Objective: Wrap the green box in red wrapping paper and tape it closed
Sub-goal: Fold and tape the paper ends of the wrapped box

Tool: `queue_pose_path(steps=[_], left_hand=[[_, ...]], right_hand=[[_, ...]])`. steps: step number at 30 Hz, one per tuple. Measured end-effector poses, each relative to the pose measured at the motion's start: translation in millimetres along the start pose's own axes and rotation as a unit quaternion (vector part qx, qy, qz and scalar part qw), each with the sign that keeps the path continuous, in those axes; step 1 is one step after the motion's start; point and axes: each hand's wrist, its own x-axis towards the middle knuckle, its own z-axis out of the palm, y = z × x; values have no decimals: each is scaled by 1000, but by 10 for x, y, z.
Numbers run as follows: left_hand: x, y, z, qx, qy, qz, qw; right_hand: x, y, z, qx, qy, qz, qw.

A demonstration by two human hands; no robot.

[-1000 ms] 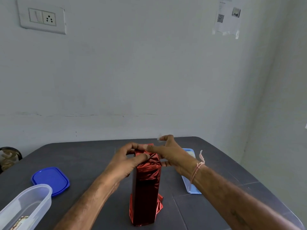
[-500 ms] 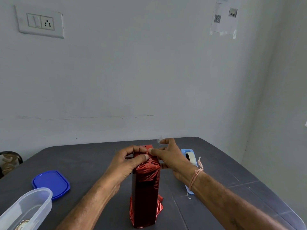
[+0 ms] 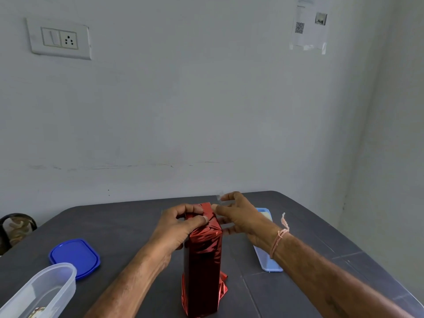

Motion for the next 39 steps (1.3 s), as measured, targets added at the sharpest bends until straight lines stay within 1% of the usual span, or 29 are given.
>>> queue_pose_path(steps=[2, 4, 6, 7, 9, 13, 15, 18, 25, 31, 34, 36, 38, 39], left_hand=[[-21, 10, -4, 1, -3, 0, 1000], [-37, 15, -6, 5, -7, 3, 1000], [-40, 16, -9, 9, -6, 2, 1000], [-34, 10, -11, 11, -5, 2, 1000], [-35, 10, -7, 13, -7, 4, 1000], [-56, 11, 3, -1, -15, 7, 1000], [-64, 13, 7, -11, -10, 8, 1000], [-71, 10, 4, -15, -2, 7, 1000], [-80, 1, 2, -14, 0, 12, 1000], [-82, 2, 7, -19, 4, 15, 1000], [-80, -3, 13, -16, 2, 17, 1000], [-74, -7, 10, -15, 1, 18, 1000], [-64, -8, 12, -15, -2, 18, 1000], [-59, -8, 12, -14, -2, 18, 1000]], right_hand=[[24, -65, -82, -57, 8, -23, 998], [56, -179, -187, -146, -2, -67, 987], [66, -355, -283, -230, -56, -94, 967], [68, -449, -313, -265, -91, -94, 955], [72, -627, -320, -334, -154, -76, 927], [147, -869, -188, -464, -217, -38, 858], [172, -944, -103, -515, -236, -24, 824], [164, -1035, 1, -577, -236, -13, 782], [165, -1066, 117, -634, -234, 16, 737], [192, -1009, 163, -649, -227, 10, 726], [165, -1011, 189, -664, -226, 9, 713], [142, -985, 201, -675, -216, 2, 705], [121, -970, 204, -705, -193, -11, 682], [69, -1004, 197, -710, -180, -3, 681]])
